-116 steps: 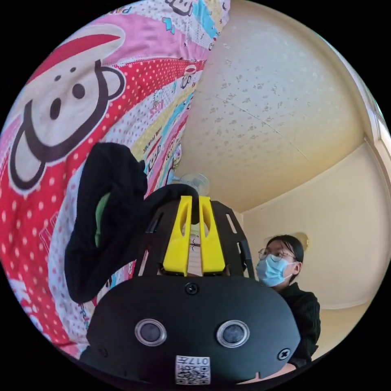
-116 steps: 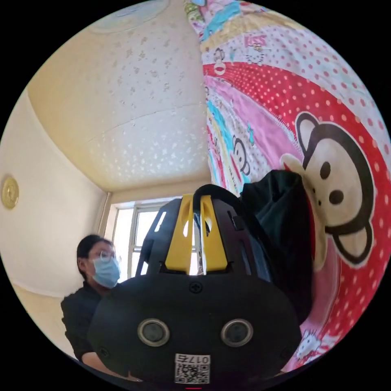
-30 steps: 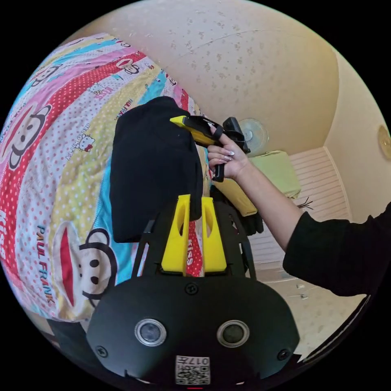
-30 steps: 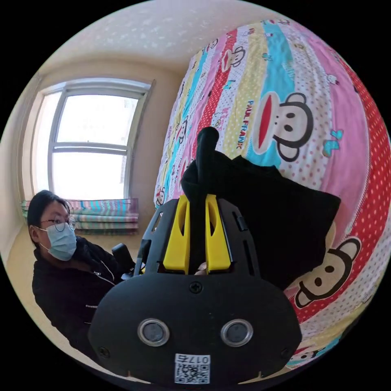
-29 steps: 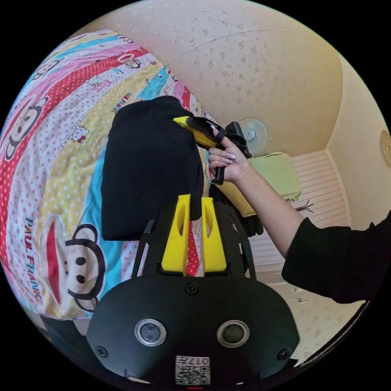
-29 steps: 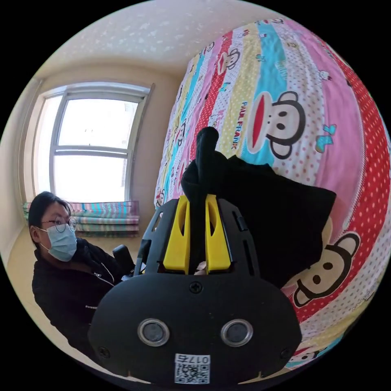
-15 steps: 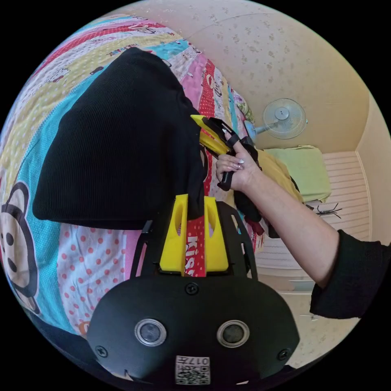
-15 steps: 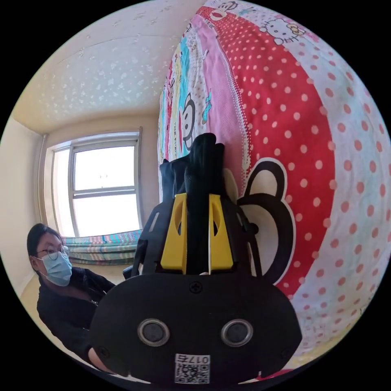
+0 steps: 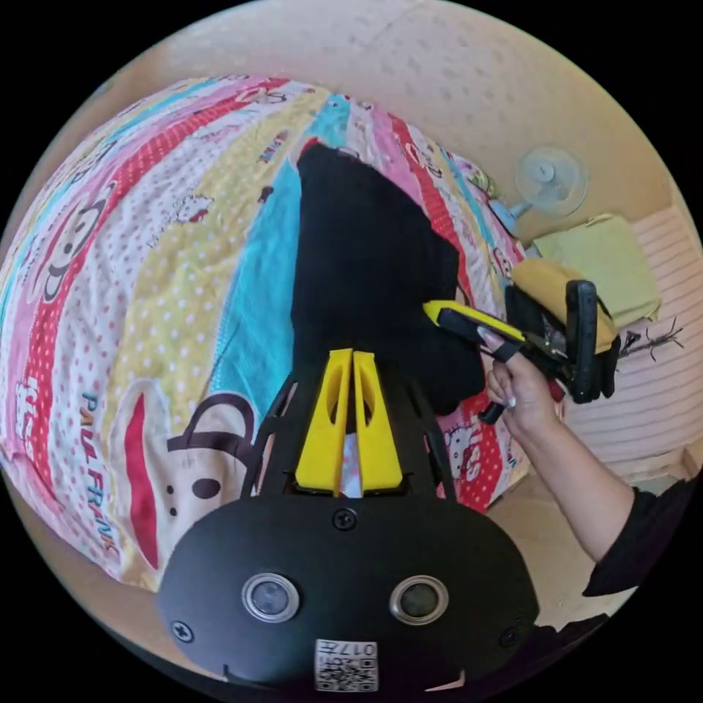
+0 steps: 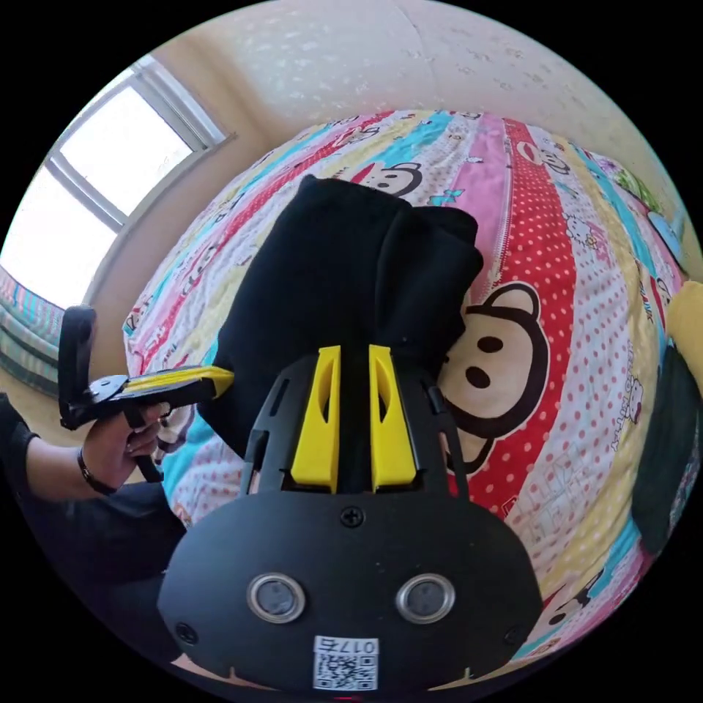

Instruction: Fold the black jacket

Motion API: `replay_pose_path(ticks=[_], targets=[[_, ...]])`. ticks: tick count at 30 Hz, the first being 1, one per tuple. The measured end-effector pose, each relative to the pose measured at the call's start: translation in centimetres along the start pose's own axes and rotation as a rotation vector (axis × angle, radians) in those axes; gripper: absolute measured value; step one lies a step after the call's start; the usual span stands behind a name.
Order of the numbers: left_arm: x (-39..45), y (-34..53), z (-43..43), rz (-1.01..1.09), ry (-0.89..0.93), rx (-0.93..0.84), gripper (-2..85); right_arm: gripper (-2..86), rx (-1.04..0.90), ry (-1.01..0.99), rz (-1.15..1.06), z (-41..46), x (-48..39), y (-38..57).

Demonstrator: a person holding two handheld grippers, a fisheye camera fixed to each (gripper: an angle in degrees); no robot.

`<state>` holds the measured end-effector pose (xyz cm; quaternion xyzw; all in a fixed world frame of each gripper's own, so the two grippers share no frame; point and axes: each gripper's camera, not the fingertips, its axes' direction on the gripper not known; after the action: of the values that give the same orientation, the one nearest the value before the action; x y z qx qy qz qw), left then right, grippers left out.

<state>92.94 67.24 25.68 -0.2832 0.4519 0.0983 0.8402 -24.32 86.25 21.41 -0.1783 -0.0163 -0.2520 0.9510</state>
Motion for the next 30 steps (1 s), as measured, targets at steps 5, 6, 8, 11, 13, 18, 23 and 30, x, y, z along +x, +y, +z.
replay_pose_path(ticks=[5, 6, 8, 11, 13, 18, 23, 30], targets=[[-0.1, 0.8, -4.8, -0.085, 0.059, 0.010, -0.9, 8.9, -0.015, 0.019, -0.010, -4.4, -3.1, -2.6], [0.3, 0.0, -6.7, -0.079, 0.070, 0.046, -0.9, 9.1, 0.005, 0.024, -0.022, -5.1, -3.4, -3.1], [1.2, -2.0, -9.4, -0.009, 0.116, 0.130, -0.9, 9.5, -0.014, 0.109, 0.005, -6.4, -4.0, -5.9], [3.4, -6.6, -11.0, 0.138, 0.064, 0.227, -0.9, 10.1, 0.012, 0.114, 0.011, -5.7, -3.8, -9.0], [4.3, -9.3, -9.5, 0.192, 0.046, 0.225, -0.8, 10.3, 0.001, 0.113, 0.028, -3.7, -2.9, -10.2], [4.1, -13.1, 1.2, 0.218, 0.039, 0.084, -0.9, 11.0, -0.163, 0.113, 0.056, 5.3, 1.1, -8.3], [5.1, -12.3, -0.6, 0.249, 0.042, 0.138, -1.0, 9.4, -0.015, -0.095, 0.226, 0.9, 3.6, -5.5], [5.4, -7.7, -5.1, 0.283, 0.223, 0.127, -1.0, 8.3, 0.198, -0.096, 0.104, -6.6, -4.6, 3.5]])
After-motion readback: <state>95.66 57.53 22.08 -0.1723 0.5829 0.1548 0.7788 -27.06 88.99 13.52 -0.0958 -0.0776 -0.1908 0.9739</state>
